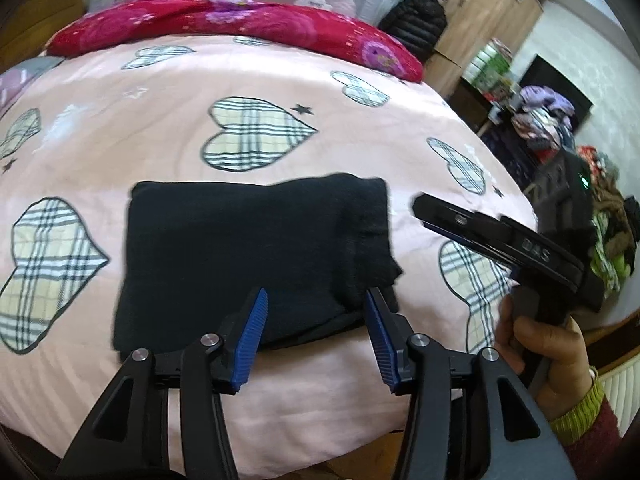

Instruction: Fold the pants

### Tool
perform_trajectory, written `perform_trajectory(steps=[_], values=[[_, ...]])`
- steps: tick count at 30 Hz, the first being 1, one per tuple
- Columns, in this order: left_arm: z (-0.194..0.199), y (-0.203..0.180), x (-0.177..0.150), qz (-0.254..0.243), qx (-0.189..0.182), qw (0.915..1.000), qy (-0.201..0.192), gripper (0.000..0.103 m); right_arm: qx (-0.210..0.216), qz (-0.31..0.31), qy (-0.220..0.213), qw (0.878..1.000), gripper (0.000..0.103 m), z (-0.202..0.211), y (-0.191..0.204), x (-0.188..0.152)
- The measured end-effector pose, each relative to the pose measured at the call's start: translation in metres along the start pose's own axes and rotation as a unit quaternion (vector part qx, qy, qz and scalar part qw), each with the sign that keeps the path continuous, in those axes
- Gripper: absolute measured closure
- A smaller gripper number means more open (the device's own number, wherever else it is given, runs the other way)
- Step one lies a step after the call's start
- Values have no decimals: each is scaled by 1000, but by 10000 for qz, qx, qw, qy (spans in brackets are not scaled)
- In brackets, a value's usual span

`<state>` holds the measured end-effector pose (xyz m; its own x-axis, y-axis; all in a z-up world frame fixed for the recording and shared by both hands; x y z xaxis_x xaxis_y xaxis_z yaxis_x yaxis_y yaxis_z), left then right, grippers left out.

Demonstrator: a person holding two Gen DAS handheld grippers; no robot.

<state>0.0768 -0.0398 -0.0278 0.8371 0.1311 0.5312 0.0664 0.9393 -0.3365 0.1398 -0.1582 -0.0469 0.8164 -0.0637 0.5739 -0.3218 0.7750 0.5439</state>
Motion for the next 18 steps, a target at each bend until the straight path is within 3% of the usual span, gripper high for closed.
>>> perform_trajectory(steps=[3,11,18], values=[[9,20,1,235,96,9996,-76,49,-93,15,-13,10000,36,3,4,-2],[22,69,3,762,404,9961,-182,43,-405,186,-130,9989,17,5,23,0],[21,105,5,1095,691,9914,-166,35,-747,473,-123,9960,17,-2,35,-3]])
Point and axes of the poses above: each gripper's, at about its wrist camera, not at the fingertips, and z roughly against the way its jaws point, y to its left, x to its top, the point moved 8 cm from there along -z, roughly the way its jaws point, and after that the axes turned 1 degree about z, right-handed, at the moved point
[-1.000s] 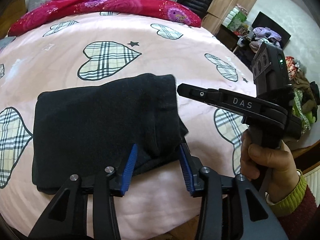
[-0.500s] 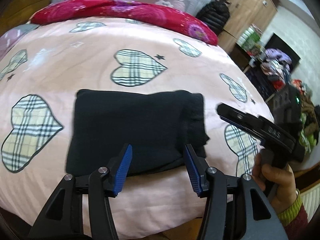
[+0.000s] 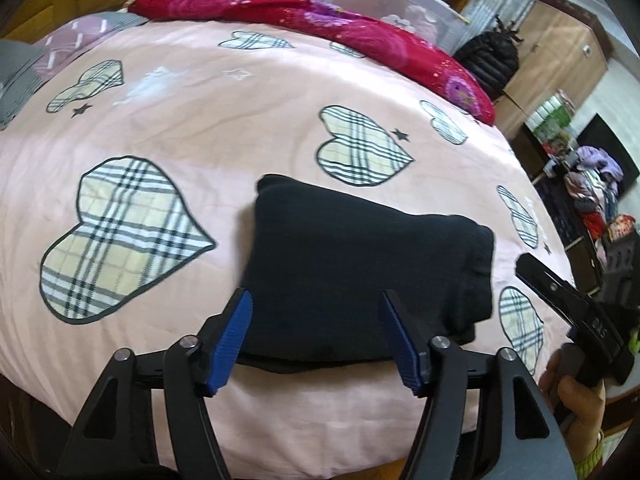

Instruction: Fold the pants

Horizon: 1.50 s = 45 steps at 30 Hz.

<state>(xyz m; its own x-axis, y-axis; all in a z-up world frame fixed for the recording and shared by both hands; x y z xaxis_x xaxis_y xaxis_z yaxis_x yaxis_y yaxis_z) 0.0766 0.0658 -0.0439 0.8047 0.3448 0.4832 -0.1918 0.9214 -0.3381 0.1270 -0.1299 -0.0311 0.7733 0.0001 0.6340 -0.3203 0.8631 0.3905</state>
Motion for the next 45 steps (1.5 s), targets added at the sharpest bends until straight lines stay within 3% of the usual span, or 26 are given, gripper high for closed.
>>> perform_trajectory(steps=[6,9,15,30,36,40,45], values=[[-12,13,7,177,101,9997,124,35,-19,-49,16,10000,16,-5,2,-5],[-20,8,18,-84,181,9997,133,28,28,-6,85,10000,16,-7,8,-10],[-47,16,25,-316,496,9975,399,28,78,-1,253,9996,16,-16,10,-21],[-66,25,37,-67,409,9974,592,28,-87,-717,348,9968,16,-44,-16,-7],[-83,28,30,0,347,9963,783,24,-679,-559,788,9930,17,-56,-45,-37],[-92,29,25,-24,379,9960,813,22,-478,-828,852,9918,17,-55,-61,-49],[-107,34,19,28,369,9952,908,21,-423,-718,827,9931,17,-57,-59,-49]])
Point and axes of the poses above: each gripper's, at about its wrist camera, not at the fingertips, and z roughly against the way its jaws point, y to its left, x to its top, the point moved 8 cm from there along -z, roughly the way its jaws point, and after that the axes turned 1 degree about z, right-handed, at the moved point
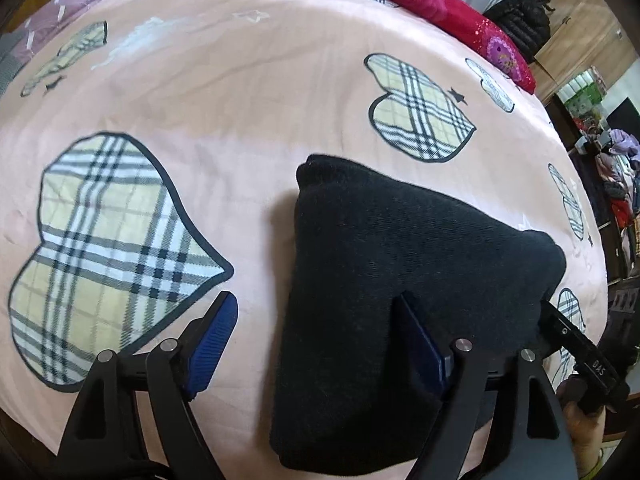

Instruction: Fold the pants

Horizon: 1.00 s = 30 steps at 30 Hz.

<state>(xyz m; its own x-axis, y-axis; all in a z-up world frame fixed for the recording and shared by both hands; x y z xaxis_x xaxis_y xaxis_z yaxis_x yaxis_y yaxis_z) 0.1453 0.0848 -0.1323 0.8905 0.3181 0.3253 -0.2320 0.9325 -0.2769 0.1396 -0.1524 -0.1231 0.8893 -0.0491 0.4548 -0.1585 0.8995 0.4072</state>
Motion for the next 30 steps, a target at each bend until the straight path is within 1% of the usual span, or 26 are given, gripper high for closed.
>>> perform_trajectory(steps=[3,4,8,9,10,11,12,13,14,16,17,21,24,30], values=[[-11,4,0,123,-128,9998,105,19,142,21,-11,9999,18,-1,-1,-1],[-14,4,1,130,-156,9997,112,19,180,33,-4,9998,19,-2,-1,-1],[-17,6,3,74,-255,9996,131,19,481,73,87,9988,29,-3,1,-1],[-18,5,3,64,-252,9996,137,21,586,93,107,9982,30,-3,3,-2],[-17,5,4,57,-256,9996,138,22,704,101,122,9974,35,-4,4,-3],[-16,3,3,37,-274,9995,125,29,872,72,149,9961,39,-4,5,-4],[-15,-1,3,11,-342,9993,118,39,1117,-40,195,9935,40,-5,5,-6],[-13,-3,2,-11,-412,9991,117,44,1343,-139,257,9905,42,-6,6,-8],[-12,-6,2,-31,-414,9991,105,48,1460,-207,280,9887,42,-8,6,-9],[-10,-11,2,-105,-267,9996,32,50,1501,-194,260,9881,43,-8,7,-9],[-9,-12,2,-123,-242,9996,12,53,1515,-185,265,9879,46,-8,9,-10],[4,-17,3,-131,-236,9996,-111,64,1590,-104,220,9870,53,-3,17,-9],[13,-19,3,-120,-194,9996,-177,69,1580,15,141,9873,57,2,23,-7],[34,-19,4,-68,-205,9992,-346,72,1561,157,54,9876,59,12,34,0]])
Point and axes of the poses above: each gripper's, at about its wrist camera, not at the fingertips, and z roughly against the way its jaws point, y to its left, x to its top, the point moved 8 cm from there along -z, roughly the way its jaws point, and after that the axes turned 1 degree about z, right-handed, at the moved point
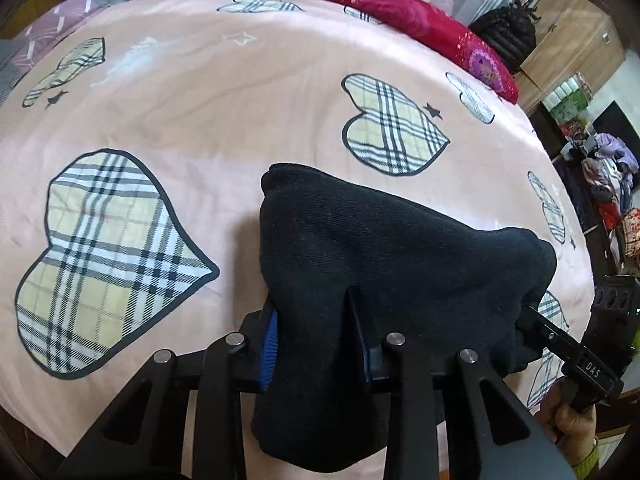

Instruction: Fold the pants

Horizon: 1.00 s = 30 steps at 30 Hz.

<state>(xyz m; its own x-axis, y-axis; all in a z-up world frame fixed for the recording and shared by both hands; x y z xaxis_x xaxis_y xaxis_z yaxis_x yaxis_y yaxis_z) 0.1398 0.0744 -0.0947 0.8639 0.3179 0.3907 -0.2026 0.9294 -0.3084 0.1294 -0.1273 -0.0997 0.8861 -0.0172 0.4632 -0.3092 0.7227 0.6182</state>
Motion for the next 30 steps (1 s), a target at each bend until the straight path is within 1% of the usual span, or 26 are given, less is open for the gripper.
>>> perform_trajectory(steps=[3,7,15,24,30], values=[[18,5,-3,9,14,9999,-138,73,16,68,-36,10000,59,4,8,3],[40,10,-6,-27,183,9992,-363,73,100,127,-15,9999,59,4,18,5],[76,27,-7,220,351,9970,-654,73,281,312,47,9991,59,-4,44,7],[92,38,-3,261,698,9935,-861,73,384,460,106,9981,59,-15,64,13],[99,43,4,301,847,9910,-991,73,427,560,118,9975,59,-21,75,19]])
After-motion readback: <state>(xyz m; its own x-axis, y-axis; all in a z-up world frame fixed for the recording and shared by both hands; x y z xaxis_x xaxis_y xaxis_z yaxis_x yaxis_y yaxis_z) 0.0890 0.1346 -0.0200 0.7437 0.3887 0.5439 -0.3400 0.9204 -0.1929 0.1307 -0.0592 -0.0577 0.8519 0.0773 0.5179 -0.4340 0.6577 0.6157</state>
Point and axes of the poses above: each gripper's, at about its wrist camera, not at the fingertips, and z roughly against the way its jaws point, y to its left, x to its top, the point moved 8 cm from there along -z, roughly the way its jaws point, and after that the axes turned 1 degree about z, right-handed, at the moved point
